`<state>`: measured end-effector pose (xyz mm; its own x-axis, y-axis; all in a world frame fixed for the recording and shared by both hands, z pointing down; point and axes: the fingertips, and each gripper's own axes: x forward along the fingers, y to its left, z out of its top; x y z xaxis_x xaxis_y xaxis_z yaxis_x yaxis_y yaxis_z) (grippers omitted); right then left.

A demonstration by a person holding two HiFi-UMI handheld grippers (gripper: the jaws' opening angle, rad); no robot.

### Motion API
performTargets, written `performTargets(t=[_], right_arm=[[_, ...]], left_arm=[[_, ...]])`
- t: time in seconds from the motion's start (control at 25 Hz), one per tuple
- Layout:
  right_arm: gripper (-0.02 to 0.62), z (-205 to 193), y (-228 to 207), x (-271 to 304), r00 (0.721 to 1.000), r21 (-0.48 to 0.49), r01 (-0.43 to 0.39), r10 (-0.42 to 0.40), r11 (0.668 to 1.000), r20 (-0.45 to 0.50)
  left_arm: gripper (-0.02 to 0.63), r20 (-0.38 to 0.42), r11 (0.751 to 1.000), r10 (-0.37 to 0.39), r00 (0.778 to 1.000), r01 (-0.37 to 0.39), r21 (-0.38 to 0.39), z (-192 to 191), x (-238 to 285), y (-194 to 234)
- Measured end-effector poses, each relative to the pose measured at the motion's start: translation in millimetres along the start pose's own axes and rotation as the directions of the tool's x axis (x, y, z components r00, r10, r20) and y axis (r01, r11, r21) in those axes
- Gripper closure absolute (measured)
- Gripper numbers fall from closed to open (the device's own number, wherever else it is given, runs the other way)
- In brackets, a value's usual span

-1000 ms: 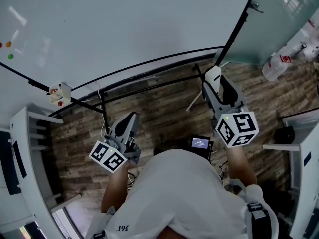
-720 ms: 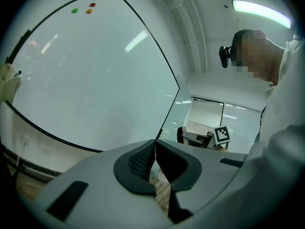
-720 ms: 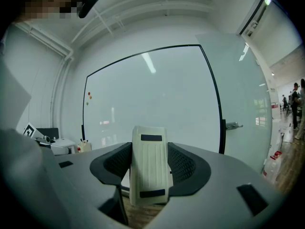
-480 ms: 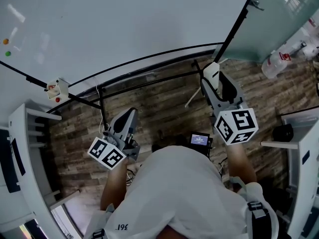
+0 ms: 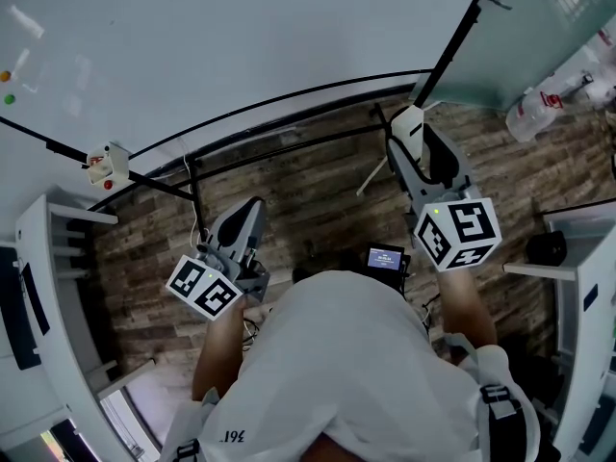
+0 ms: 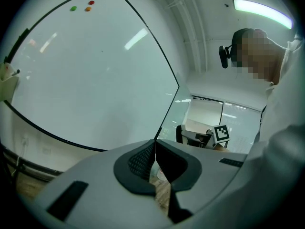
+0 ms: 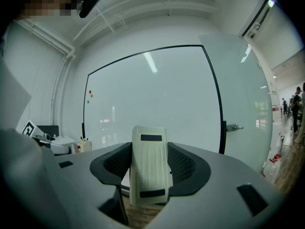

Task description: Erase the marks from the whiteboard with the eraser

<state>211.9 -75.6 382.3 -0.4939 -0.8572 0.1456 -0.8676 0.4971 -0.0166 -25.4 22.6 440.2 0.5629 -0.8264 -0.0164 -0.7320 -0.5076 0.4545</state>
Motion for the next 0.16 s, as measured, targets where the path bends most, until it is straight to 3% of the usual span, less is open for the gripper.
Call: performTargets(t=[0.16], right_arm=[[0.343, 2.4, 2.7, 4.1, 1.0, -0.01, -0.007, 0.007, 1.0, 0.004]], left_arm=[[0.6, -0.005, 1.0, -0.001, 1.0, 0.001, -0.002, -0.8, 1.1, 1.4]])
